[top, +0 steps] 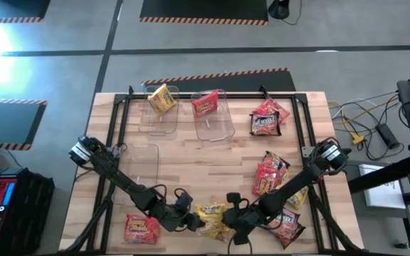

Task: Sort Maruchan noodles
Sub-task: Put the yellow noodle pack into the top left transparent bin

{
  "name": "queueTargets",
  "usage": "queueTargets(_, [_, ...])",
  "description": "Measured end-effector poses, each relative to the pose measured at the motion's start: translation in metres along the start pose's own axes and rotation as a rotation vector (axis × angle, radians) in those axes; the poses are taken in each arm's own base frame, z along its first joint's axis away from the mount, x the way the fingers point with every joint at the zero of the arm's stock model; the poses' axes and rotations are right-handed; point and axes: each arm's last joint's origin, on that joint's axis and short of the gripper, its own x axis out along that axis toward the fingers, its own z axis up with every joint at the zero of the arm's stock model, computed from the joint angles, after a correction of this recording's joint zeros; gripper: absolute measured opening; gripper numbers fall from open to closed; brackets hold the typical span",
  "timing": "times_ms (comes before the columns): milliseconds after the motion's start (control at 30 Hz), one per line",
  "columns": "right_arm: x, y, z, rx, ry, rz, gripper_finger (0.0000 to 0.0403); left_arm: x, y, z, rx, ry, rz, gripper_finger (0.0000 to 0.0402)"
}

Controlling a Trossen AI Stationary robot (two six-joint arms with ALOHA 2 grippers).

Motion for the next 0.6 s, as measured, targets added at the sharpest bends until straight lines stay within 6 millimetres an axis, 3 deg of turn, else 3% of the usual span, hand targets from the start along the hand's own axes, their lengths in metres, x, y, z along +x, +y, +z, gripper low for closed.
queueTargets(300, [-0.0002, 0.0000, 0.0002, -0.008, -0.001, 0.000, 0.0018, 0.0067, 0.0047, 0.0031, -0.014, -0.039, 0.006, 0.0172])
queueTargets(600, [-0.0004, 0.0003, 0.0001, -0.008, 0.000, 0.002, 0.0018, 0.0069, 0.0039, 0.0037, 0.018, -0.046, 0.000, 0.0117])
